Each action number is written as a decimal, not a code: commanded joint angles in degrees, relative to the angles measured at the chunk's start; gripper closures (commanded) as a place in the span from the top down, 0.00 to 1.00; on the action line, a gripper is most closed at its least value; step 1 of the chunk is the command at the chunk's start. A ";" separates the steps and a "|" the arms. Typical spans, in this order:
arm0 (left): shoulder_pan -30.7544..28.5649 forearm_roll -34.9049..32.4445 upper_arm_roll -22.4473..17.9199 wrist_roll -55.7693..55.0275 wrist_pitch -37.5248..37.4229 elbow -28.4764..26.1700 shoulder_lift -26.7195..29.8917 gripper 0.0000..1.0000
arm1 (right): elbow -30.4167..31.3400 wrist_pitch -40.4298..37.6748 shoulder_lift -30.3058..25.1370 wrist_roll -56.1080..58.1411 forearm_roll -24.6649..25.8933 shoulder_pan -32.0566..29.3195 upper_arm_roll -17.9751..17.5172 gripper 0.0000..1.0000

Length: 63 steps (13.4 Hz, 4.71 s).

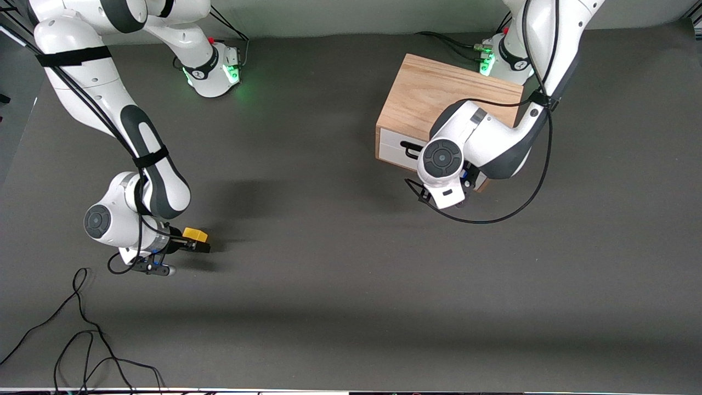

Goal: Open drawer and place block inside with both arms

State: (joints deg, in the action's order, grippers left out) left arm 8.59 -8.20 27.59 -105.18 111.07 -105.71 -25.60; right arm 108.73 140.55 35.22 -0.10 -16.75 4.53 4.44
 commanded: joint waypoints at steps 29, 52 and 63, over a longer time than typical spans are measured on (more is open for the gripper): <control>7.40 -8.76 -5.80 -3.89 12.59 25.72 -14.92 1.00 | -20.92 -41.74 -17.80 -0.52 3.74 0.92 0.30 0.00; -24.67 6.18 -5.80 90.46 -28.99 14.42 23.82 1.00 | -40.33 -44.84 -6.67 -41.52 8.40 25.51 0.30 0.00; -26.87 6.27 -7.29 101.14 -22.66 9.12 28.94 1.00 | -50.62 -31.13 8.97 -72.04 8.05 42.65 -1.10 0.00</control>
State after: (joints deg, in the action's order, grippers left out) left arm -17.52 -3.01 20.65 -5.45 86.47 -94.98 1.77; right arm 65.34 109.43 38.82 -67.33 -9.08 45.25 3.48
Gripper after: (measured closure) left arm 0.000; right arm 0.436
